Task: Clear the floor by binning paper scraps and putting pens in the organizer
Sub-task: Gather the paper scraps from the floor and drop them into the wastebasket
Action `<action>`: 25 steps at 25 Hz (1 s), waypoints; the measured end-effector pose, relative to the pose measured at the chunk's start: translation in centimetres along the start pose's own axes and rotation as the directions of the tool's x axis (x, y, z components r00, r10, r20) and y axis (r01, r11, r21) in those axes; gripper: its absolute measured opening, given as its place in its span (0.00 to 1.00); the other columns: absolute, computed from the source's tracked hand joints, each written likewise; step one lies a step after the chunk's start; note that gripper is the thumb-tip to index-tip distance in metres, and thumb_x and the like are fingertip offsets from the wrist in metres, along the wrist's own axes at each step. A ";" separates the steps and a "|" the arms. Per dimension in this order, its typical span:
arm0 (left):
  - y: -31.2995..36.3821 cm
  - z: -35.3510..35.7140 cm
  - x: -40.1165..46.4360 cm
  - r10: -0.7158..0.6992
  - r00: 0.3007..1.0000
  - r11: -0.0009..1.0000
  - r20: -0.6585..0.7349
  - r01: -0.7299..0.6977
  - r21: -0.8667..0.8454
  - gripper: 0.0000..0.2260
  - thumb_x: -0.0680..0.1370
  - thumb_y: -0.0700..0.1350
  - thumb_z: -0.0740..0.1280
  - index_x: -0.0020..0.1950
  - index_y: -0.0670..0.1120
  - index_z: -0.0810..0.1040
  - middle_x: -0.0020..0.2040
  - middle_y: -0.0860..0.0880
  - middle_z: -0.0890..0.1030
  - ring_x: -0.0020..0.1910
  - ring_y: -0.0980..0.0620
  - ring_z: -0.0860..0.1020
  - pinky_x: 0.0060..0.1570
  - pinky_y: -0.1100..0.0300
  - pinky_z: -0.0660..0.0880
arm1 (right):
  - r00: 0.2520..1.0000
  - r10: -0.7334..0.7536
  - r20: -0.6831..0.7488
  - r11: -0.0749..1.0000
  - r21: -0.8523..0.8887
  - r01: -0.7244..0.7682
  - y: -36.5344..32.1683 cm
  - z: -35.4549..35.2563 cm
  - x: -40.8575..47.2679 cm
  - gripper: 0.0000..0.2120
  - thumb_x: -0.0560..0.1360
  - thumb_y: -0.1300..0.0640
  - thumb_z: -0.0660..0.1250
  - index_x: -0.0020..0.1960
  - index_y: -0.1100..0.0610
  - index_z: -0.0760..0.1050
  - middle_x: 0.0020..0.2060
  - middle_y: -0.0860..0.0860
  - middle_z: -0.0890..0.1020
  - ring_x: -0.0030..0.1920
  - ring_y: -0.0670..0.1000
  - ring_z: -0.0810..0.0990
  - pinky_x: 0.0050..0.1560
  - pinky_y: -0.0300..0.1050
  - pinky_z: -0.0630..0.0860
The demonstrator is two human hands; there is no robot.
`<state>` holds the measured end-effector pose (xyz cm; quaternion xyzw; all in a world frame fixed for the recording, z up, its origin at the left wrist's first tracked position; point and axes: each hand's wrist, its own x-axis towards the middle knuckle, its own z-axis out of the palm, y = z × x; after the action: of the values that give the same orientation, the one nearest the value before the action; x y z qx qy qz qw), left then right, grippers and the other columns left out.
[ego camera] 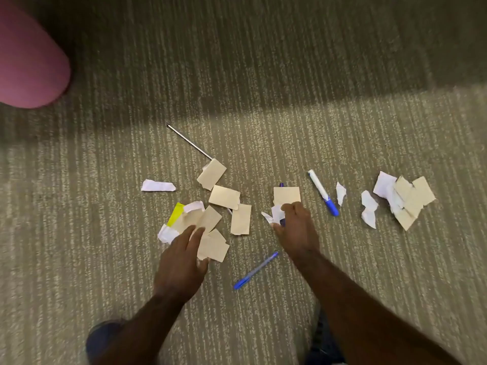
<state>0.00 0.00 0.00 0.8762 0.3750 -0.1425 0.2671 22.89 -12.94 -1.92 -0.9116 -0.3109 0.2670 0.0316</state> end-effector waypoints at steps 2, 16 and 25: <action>-0.2 0.7 0.6 -0.009 1.000 1.000 -0.012 0.009 -0.030 0.32 0.67 0.46 0.75 0.69 0.45 0.68 0.70 0.42 0.71 0.65 0.41 0.72 0.59 0.46 0.74 | 0.998 0.055 -0.025 0.998 0.042 -0.054 0.0 0.8 0.6 0.21 0.70 0.47 0.71 0.56 0.57 0.70 0.55 0.55 0.73 0.55 0.57 0.73 0.55 0.51 0.73; -0.8 1.2 4.0 0.208 0.967 0.978 -0.145 -0.205 0.038 0.33 0.64 0.46 0.77 0.66 0.47 0.69 0.67 0.42 0.73 0.64 0.41 0.72 0.56 0.45 0.73 | 0.962 -0.014 -0.274 0.998 0.062 0.032 -0.2 2.3 1.7 0.06 0.72 0.56 0.67 0.48 0.55 0.77 0.68 0.56 0.70 0.67 0.58 0.67 0.64 0.56 0.68; -0.7 0.1 7.1 0.129 0.976 0.992 -0.177 -0.128 0.017 0.29 0.69 0.52 0.73 0.67 0.50 0.68 0.69 0.47 0.71 0.66 0.45 0.69 0.60 0.45 0.67 | 0.981 -0.192 -0.006 0.967 -0.173 0.188 1.5 -0.7 6.2 0.05 0.74 0.57 0.63 0.49 0.49 0.73 0.51 0.50 0.76 0.55 0.54 0.76 0.54 0.51 0.64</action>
<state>4.33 4.46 -3.55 0.9085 0.3397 -0.0471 0.2390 28.18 -10.45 -4.60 -0.8799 -0.4182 0.2249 -0.0181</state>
